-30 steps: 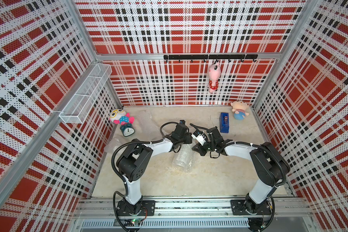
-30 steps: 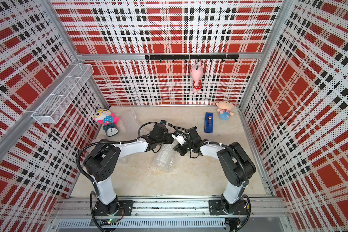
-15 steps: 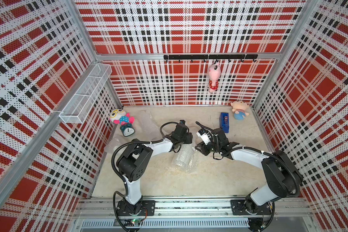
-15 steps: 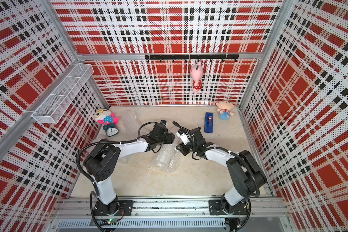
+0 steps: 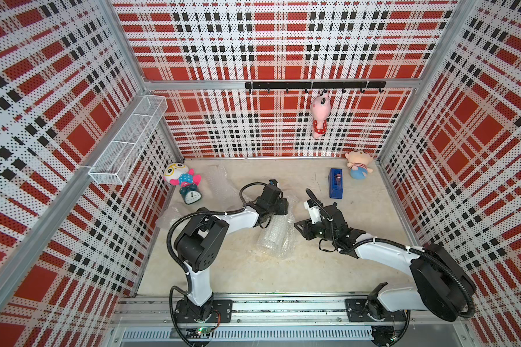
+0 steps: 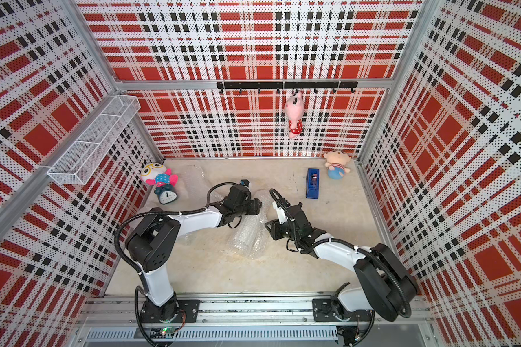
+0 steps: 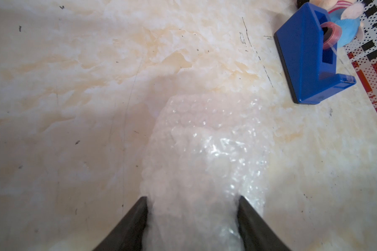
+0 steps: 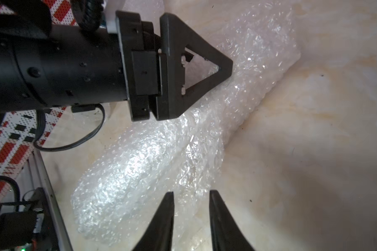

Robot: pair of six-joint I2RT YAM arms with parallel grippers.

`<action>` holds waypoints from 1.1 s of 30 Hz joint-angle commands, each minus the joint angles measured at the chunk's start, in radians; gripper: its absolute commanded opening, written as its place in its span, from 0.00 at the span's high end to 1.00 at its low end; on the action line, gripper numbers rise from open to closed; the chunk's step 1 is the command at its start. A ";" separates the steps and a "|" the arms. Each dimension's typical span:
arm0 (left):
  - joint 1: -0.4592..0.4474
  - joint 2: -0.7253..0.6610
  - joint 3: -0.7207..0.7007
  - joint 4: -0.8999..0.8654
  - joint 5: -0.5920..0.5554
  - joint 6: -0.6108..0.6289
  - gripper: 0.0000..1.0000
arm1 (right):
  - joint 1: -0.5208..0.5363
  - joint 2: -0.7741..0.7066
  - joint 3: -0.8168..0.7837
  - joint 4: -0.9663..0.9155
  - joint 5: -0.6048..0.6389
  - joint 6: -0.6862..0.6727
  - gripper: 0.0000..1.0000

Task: Wrap vases in bubble wrap
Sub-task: Stick the tape on the bubble wrap.

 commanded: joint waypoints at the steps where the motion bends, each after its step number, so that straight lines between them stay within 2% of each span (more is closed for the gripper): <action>1: 0.005 0.015 -0.019 -0.055 -0.005 0.007 0.37 | 0.010 0.000 -0.007 0.076 0.056 0.132 0.69; 20: 0.001 0.018 -0.016 -0.051 -0.001 0.003 0.37 | 0.010 0.181 0.030 0.193 0.017 0.221 0.68; 24: -0.001 0.016 -0.018 -0.050 -0.001 0.003 0.37 | 0.010 0.210 0.047 0.221 0.006 0.233 0.70; 27: -0.002 0.015 -0.020 -0.048 -0.001 0.002 0.37 | 0.010 0.227 0.056 0.249 -0.007 0.237 0.80; 30: -0.005 0.018 -0.021 -0.048 0.000 0.002 0.37 | 0.010 0.229 0.059 0.275 -0.016 0.246 0.84; 32: -0.005 0.013 -0.022 -0.047 -0.001 0.000 0.37 | 0.010 0.232 0.059 0.292 -0.018 0.258 0.81; 33: -0.005 0.013 -0.023 -0.046 -0.002 0.000 0.37 | 0.010 0.236 0.063 0.295 -0.021 0.262 0.76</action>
